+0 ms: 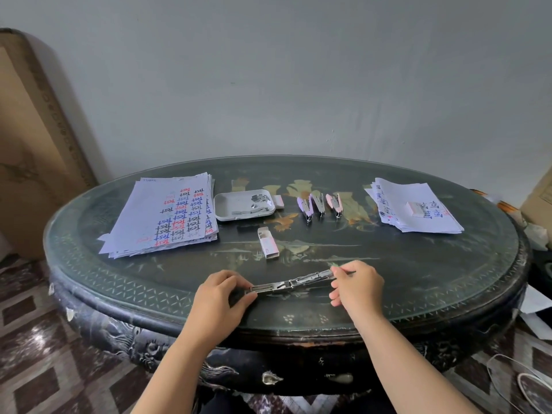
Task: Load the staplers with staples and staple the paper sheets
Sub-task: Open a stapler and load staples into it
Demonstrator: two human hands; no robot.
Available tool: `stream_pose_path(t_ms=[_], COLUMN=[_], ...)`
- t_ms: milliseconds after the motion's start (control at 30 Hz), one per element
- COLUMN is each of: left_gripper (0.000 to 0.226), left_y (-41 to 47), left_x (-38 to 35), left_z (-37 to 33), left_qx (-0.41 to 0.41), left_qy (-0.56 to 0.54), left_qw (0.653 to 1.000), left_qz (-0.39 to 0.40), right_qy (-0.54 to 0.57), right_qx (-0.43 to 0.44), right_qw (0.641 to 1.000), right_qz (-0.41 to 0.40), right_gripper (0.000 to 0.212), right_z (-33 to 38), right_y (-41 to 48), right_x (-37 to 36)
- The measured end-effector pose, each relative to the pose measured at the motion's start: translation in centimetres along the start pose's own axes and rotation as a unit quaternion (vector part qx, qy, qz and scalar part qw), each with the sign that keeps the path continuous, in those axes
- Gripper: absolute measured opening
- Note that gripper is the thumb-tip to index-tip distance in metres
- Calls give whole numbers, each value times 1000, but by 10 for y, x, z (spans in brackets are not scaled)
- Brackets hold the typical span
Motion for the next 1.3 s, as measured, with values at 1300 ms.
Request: stream_pose_path(t_ms=[1300], left_gripper=[17], left_y=[6], left_x=[-17], left_z=[7], left_qx=[-37], left_qy=[8], left_qw=[999], left_qz=[12], right_qy=[-291], right_qx=[534], right_qw=[724], right_qz=[325], right_gripper=[23], right_z=[43], right_y=[-31], right_x=[-43])
Point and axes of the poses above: each hand's wrist, its own y-axis towards the middle knuckle, its own x-axis out of the back of the hand, z = x × y, the point moved 4 cm from there along y, towards the middle knuckle, and after that the axes turned 5 degrees about x, right-handed, at the moved point
